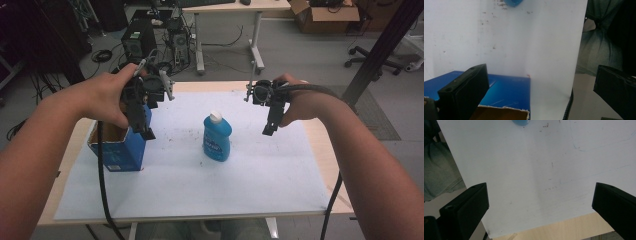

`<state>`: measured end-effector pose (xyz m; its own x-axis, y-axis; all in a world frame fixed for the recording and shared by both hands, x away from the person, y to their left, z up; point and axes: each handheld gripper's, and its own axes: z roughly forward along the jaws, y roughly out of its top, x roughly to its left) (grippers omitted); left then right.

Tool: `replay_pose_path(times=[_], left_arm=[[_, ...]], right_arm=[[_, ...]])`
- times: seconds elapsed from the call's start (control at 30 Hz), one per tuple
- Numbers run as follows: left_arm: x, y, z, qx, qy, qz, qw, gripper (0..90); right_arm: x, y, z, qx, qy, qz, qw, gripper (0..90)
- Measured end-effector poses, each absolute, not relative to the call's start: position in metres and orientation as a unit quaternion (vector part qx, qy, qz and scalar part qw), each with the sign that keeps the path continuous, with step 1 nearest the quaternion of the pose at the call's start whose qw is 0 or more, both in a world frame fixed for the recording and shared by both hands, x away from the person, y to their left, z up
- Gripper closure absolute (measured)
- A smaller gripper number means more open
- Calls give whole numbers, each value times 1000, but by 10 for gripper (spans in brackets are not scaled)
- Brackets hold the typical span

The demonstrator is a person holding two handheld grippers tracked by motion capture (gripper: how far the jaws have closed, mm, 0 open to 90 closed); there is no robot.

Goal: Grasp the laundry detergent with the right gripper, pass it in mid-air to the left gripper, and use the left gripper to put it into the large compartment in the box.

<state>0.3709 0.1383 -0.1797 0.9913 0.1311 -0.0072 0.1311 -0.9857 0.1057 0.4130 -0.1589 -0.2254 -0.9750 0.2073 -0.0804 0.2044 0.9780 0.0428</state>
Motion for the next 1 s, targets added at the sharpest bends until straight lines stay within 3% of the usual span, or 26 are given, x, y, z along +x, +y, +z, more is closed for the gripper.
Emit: replay_pose_path(times=[0.7,1.0], left_arm=[[371,134,-182,997,61,1,52,1],[369,136,-181,997,62,3,54,1]], right_arm=[[405,-164,-226,109,992,33,47,6],[396,-168,-237,106,988,99,45,7]])
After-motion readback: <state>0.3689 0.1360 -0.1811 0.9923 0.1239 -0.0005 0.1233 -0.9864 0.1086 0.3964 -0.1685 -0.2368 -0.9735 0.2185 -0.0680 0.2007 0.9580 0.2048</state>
